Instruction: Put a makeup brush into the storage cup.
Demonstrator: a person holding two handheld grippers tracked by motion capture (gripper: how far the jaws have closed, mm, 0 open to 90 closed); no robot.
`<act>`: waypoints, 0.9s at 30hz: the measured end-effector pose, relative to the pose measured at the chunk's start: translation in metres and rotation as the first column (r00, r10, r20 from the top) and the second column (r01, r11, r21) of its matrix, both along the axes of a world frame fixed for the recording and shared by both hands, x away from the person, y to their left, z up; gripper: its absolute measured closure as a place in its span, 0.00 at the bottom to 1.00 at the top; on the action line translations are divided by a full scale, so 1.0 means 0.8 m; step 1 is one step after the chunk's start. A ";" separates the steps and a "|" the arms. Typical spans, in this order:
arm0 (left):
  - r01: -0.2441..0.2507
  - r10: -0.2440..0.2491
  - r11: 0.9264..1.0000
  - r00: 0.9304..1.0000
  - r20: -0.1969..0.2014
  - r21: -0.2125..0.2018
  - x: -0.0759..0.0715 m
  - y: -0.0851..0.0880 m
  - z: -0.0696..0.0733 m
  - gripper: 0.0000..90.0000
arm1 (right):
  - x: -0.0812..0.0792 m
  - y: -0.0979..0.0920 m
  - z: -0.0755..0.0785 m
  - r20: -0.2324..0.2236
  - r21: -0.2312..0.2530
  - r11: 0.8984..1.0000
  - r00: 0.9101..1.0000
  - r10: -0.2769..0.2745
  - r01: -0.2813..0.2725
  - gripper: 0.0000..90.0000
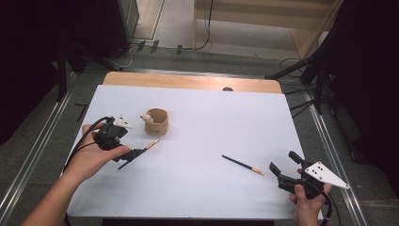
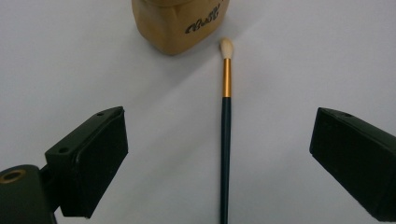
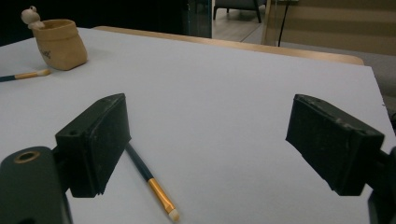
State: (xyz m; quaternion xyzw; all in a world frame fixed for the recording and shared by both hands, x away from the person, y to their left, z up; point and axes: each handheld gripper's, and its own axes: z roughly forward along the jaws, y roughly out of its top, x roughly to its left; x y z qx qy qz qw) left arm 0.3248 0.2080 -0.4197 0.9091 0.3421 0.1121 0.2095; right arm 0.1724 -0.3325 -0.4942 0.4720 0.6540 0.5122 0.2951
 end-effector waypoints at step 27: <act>0.068 -0.039 0.984 0.984 -0.175 0.164 0.030 -0.034 -0.033 0.53 | 0.001 0.001 -0.001 -0.007 -0.011 1.000 1.000 0.005 -0.005 0.07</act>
